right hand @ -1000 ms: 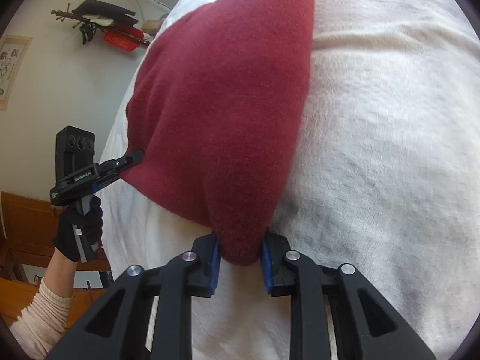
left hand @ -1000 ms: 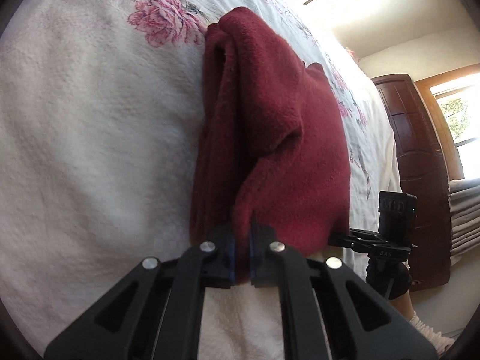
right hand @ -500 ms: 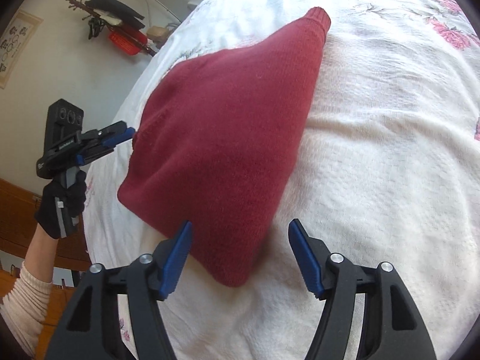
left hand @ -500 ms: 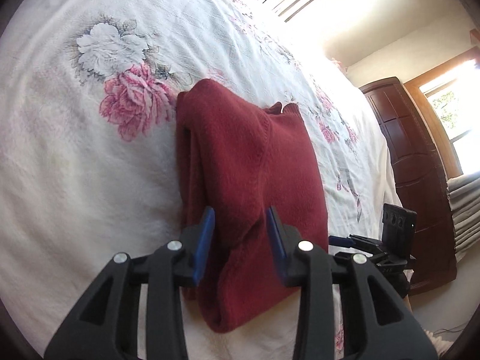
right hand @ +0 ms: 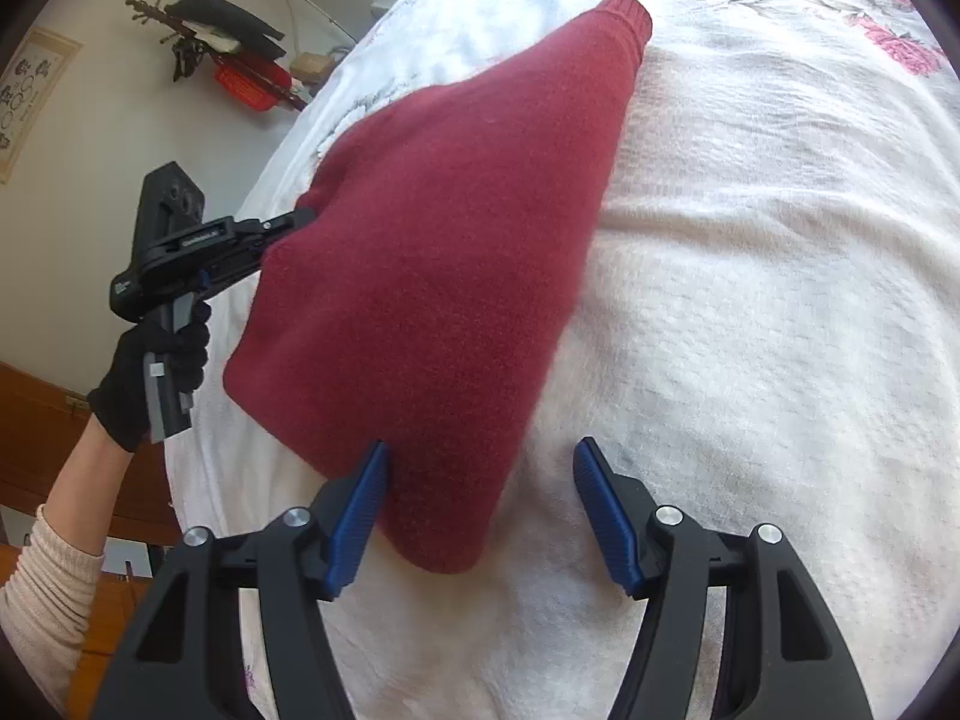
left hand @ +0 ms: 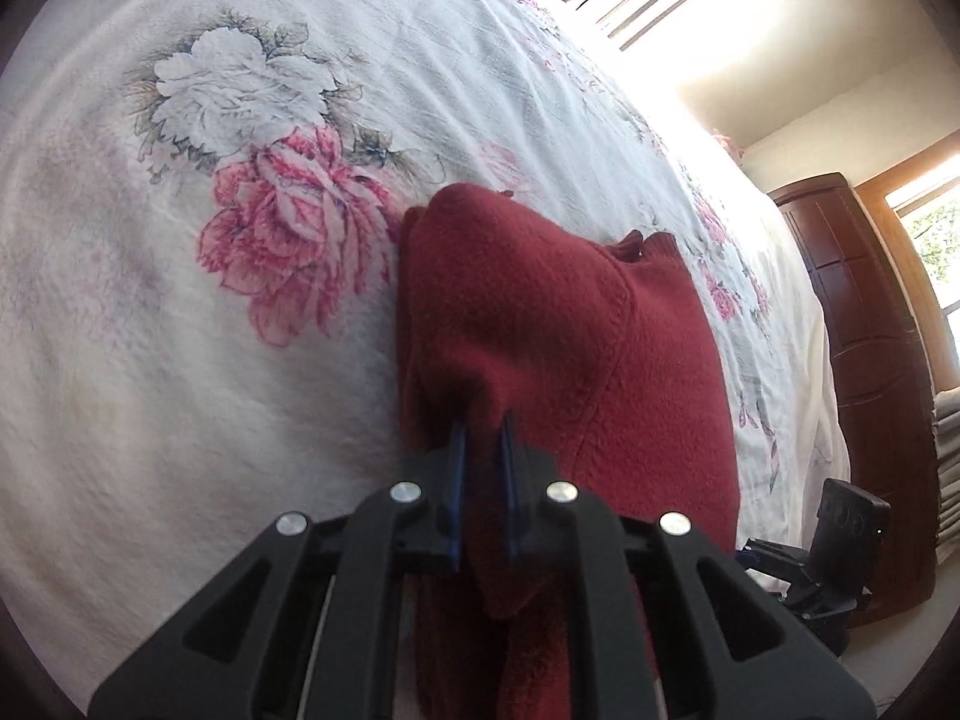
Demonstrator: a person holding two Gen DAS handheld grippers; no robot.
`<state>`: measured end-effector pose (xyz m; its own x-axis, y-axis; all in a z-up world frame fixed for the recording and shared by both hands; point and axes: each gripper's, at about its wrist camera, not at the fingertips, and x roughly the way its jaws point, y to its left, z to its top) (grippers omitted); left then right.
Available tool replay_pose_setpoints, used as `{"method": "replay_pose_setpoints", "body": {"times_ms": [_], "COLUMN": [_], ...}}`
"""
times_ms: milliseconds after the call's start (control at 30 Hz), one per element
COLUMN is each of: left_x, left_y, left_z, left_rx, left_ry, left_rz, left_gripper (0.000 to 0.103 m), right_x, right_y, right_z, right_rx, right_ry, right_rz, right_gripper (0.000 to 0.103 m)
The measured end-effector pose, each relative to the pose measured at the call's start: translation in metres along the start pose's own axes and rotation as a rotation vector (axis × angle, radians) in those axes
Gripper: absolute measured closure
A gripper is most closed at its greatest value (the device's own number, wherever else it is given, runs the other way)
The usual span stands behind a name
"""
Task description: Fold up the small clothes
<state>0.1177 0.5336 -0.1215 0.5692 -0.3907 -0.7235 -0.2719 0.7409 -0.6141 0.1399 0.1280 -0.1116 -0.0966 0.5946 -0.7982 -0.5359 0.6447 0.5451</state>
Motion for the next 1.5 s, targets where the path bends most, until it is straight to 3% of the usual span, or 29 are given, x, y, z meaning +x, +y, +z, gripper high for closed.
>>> {"method": "replay_pose_setpoints", "body": {"times_ms": [33,100,200,300,433,533,700,733,767,833,867,900,967,1200,1367,1500], "left_x": [-0.007,-0.017,-0.022,-0.007,0.018,0.04,0.066,0.069,0.072,0.073,0.07,0.066,0.056,0.02,0.016,0.036], "left_y": [-0.003,-0.009,-0.004,0.007,0.029,0.035,0.02,0.017,0.012,0.009,0.011,0.014,0.013,-0.046,-0.108,-0.137], "left_z": [-0.002,-0.007,-0.016,-0.02,-0.013,-0.009,0.0,0.001,0.001,0.001,-0.001,-0.003,-0.008,-0.051,-0.112,-0.162], "left_rx": [0.002,0.019,0.021,-0.025,-0.152,-0.178,-0.134,-0.121,-0.103,-0.083,-0.1,-0.118,-0.122,-0.063,0.015,0.037], "left_ry": [-0.011,-0.004,0.04,0.103,0.128,0.145,0.16,0.168,0.175,0.174,0.166,0.153,0.131,0.112,0.155,0.202], "left_rz": [-0.016,-0.007,-0.003,-0.023,-0.14,-0.206,-0.243,-0.248,-0.228,-0.23,-0.252,-0.277,-0.304,-0.441,-0.492,-0.497], "left_gripper": [0.087,0.061,0.041,0.035,0.03,0.029,0.028,0.029,0.037,0.054,0.063,0.068,0.07,0.071,0.071,0.071], "right_x": [-0.004,-0.008,-0.017,-0.019,-0.008,0.004,0.033,0.04,0.046,0.052,0.051,0.046,0.034,-0.038,-0.106,-0.13], "right_y": [0.0,0.001,-0.003,-0.01,-0.018,-0.029,-0.053,-0.056,-0.058,-0.059,-0.058,-0.056,-0.052,-0.03,-0.035,-0.054], "right_z": [0.004,0.007,0.014,0.025,0.046,0.063,0.09,0.095,0.098,0.102,0.102,0.101,0.096,0.054,-0.012,-0.069], "right_rx": [-0.001,0.0,0.017,0.063,0.112,0.153,0.231,0.245,0.262,0.276,0.268,0.254,0.23,0.15,0.141,0.194], "right_ry": [-0.001,-0.011,-0.039,-0.055,-0.044,-0.047,-0.023,-0.024,-0.023,-0.032,-0.038,-0.052,-0.073,-0.107,-0.116,-0.111], "right_rz": [-0.003,0.001,0.017,0.055,0.116,0.142,0.254,0.273,0.29,0.305,0.305,0.307,0.326,0.343,0.307,0.266], "right_gripper": [0.038,0.038,0.036,0.033,0.032,0.027,0.025,0.024,0.024,0.033,0.044,0.054,0.061,0.063,0.063,0.063]}}
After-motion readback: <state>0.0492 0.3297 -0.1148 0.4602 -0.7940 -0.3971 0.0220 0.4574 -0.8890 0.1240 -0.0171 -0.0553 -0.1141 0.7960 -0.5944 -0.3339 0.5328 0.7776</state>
